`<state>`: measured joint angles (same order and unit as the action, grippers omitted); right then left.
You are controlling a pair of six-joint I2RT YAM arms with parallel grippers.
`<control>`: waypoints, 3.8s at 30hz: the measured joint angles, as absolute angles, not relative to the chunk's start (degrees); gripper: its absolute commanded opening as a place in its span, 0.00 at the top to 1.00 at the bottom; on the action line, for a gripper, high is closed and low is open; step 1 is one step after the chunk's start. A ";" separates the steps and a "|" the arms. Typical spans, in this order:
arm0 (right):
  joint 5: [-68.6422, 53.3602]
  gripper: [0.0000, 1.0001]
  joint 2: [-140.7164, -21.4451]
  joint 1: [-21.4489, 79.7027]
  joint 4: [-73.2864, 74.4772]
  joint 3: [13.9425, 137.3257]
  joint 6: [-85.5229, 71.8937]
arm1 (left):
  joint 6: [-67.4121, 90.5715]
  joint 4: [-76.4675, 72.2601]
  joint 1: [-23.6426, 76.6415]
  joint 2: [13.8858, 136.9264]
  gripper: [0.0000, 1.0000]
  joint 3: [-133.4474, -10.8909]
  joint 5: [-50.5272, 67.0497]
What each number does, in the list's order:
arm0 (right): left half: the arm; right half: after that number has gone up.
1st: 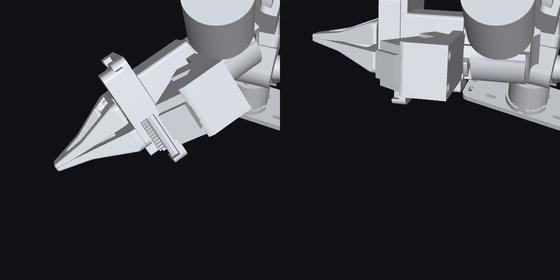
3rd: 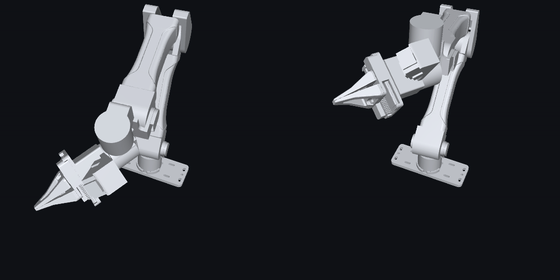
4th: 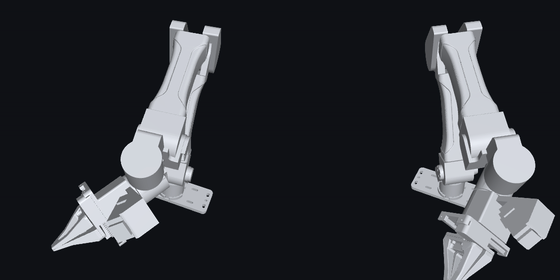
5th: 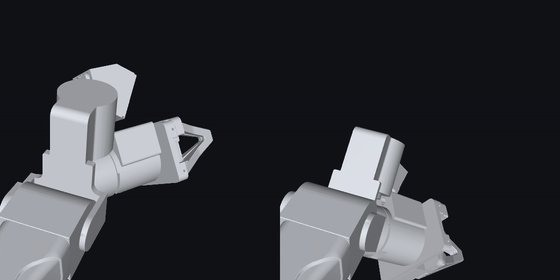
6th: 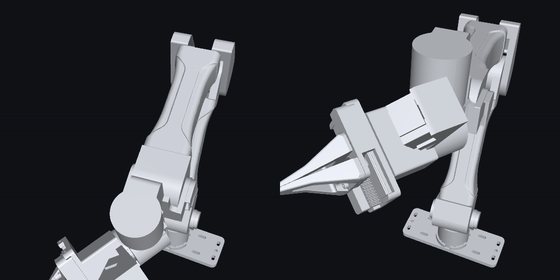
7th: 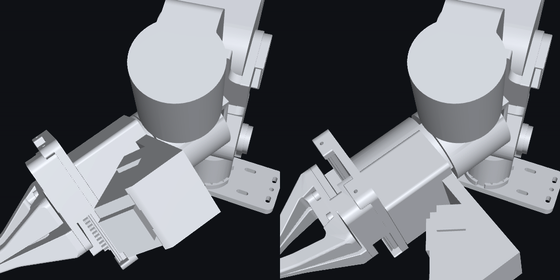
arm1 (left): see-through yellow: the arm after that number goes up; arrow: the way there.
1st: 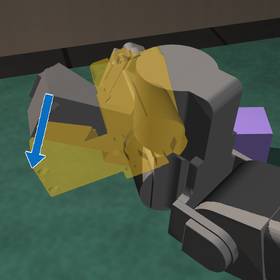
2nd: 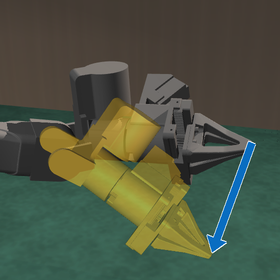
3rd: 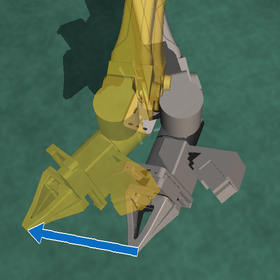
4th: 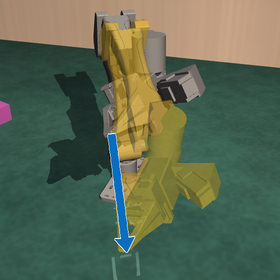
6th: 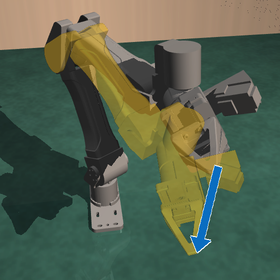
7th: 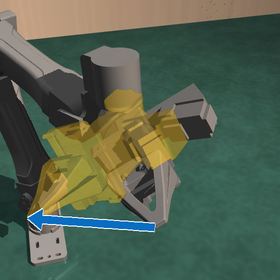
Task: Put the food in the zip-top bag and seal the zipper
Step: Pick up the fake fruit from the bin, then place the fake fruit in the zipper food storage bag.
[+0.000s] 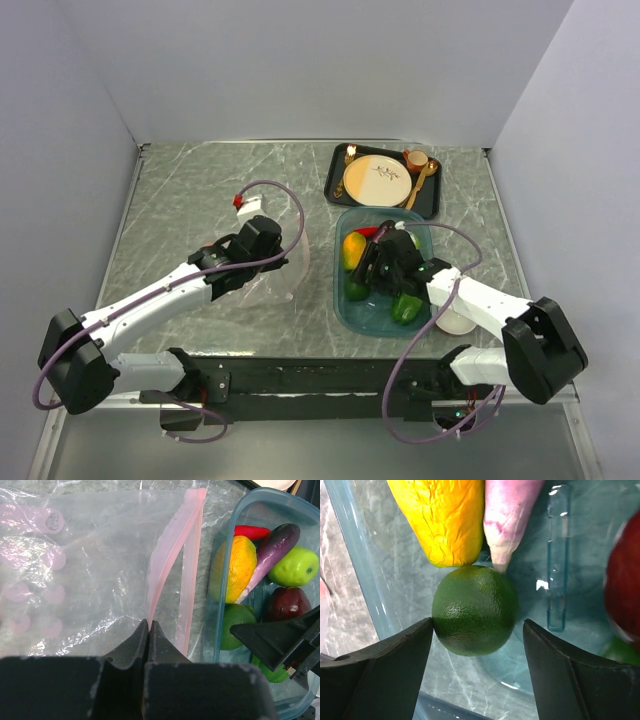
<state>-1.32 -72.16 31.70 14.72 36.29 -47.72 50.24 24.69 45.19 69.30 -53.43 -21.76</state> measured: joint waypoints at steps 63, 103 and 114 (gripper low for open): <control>-15.14 0.79 -62.08 33.65 9.13 44.07 -47.83 | 48.66 17.87 45.19 68.27 0.99 -51.00 -11.70; -15.25 0.20 -74.61 39.55 11.77 54.76 -44.75 | 47.20 18.24 45.19 62.72 0.99 -50.48 -14.24; -0.36 0.07 -61.14 37.12 22.72 50.63 -44.69 | 47.22 18.70 45.19 62.72 0.99 -50.48 -16.21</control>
<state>-0.36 -61.14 37.12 22.72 50.63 -44.69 47.22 18.70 45.19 62.72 -50.48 -16.21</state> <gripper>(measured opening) 0.904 0.023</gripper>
